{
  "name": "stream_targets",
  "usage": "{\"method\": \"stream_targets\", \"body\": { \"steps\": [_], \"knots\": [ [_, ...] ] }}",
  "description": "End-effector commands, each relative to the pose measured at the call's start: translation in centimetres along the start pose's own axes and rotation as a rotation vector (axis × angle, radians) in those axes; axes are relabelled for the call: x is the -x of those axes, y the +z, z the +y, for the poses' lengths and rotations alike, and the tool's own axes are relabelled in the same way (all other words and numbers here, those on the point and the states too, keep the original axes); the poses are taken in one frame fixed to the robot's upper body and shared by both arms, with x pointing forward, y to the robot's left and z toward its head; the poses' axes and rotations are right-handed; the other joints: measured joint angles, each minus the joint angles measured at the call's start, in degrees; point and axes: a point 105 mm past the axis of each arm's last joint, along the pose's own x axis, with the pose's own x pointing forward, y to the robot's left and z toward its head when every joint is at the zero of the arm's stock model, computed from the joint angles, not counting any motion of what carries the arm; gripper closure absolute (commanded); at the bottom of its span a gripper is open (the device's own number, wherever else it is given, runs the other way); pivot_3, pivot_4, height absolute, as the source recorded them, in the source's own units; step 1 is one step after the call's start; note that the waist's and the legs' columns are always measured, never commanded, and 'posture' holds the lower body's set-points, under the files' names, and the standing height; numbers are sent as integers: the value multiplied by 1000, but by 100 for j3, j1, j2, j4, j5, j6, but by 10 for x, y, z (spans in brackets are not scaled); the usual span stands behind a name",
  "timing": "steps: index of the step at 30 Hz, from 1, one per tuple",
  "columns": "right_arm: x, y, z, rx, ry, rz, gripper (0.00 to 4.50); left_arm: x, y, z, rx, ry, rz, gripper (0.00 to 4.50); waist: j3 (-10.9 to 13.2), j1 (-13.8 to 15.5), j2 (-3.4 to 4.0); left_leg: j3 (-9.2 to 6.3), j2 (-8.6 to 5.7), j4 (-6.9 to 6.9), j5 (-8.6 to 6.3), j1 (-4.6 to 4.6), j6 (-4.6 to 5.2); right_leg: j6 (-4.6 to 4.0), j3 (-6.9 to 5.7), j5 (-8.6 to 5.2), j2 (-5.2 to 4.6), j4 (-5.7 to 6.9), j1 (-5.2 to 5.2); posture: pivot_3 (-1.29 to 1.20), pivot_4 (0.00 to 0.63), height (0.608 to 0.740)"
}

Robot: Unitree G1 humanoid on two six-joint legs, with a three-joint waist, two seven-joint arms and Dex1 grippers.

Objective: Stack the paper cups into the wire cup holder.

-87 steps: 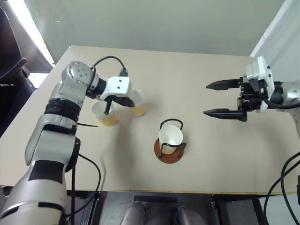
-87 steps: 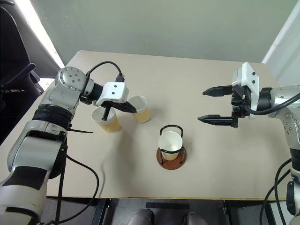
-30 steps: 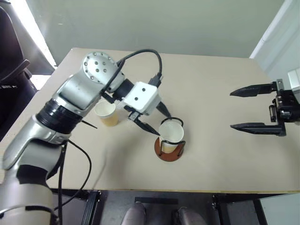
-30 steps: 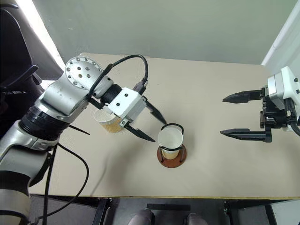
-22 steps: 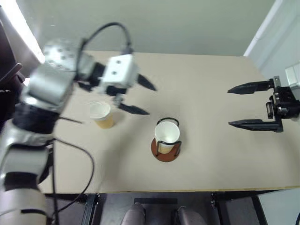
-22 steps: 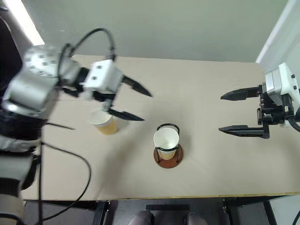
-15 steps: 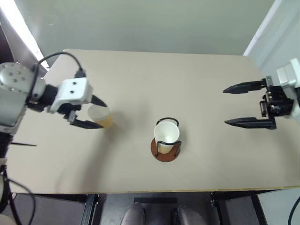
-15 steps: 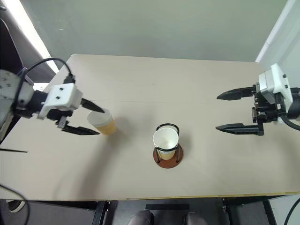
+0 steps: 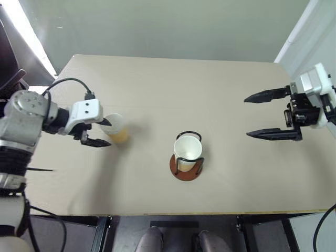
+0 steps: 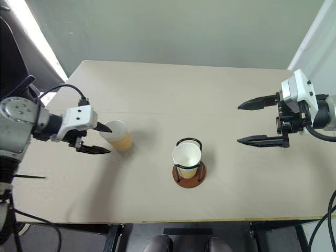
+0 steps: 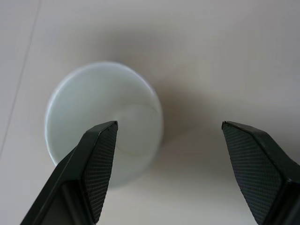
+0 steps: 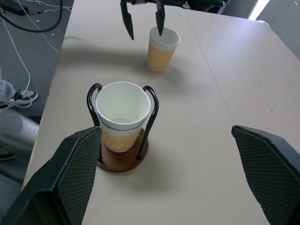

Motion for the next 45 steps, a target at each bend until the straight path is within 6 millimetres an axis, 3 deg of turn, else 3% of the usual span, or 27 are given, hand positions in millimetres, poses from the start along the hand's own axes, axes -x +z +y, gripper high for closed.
{"method": "stream_targets", "body": {
  "steps": [1,3,6,15,19,25,30,33,36,45],
  "knots": [
    [7,11,0,46,-32,4,0,0,0,7,-32,18,18,712,0,-8,0,3,0,-1,0,0,0,0,1,0,0,0,-1,0,150,740],
    [8,12,2,44,-38,8,0,-3,-3,8,-31,10,22,712,0,-14,0,6,0,-3,0,1,0,0,4,0,0,-1,-2,0,150,740],
    [9,12,3,42,-48,12,0,-5,-5,7,-33,-12,26,1310,0,-18,0,11,1,-5,0,0,0,0,7,0,0,-1,-4,0,150,740],
    [7,12,3,42,-57,10,0,-3,0,9,-51,-20,14,4459,0,-24,0,15,1,-4,0,0,1,2,12,1,0,-4,-6,0,150,740],
    [8,12,1,46,-60,9,0,8,20,9,-80,-34,-63,4459,0,-28,-1,16,1,-4,0,0,1,3,13,1,0,-4,-7,0,150,740],
    [11,13,1,50,-71,12,0,29,77,4,-208,-53,-237,4459,1,-18,-2,19,1,-1,0,-5,1,7,13,3,0,-6,-7,0,150,740],
    [16,12,0,49,-94,31,0,54,169,-12,-416,-124,-546,4459,1,9,-3,20,0,2,0,-9,1,9,13,5,0,-7,-7,0,150,740],
    [18,12,1,49,-102,40,0,67,207,-33,-505,-230,-706,4459,1,9,-3,32,0,6,-2,-13,3,15,15,8,-4,-7,-7,0,150,740],
    [21,13,2,47,-111,47,0,59,219,-47,-568,-315,-710,4459,0,-19,0,52,0,4,-2,-6,4,19,28,8,-7,-7,-6,0,150,740],
    [30,5,15,20,-122,109,0,29,205,-61,-638,-442,-575,4459,0,-47,2,57,3,11,-7,2,13,24,38,9,-7,-9,-7,0,150,740]
  ]
}}
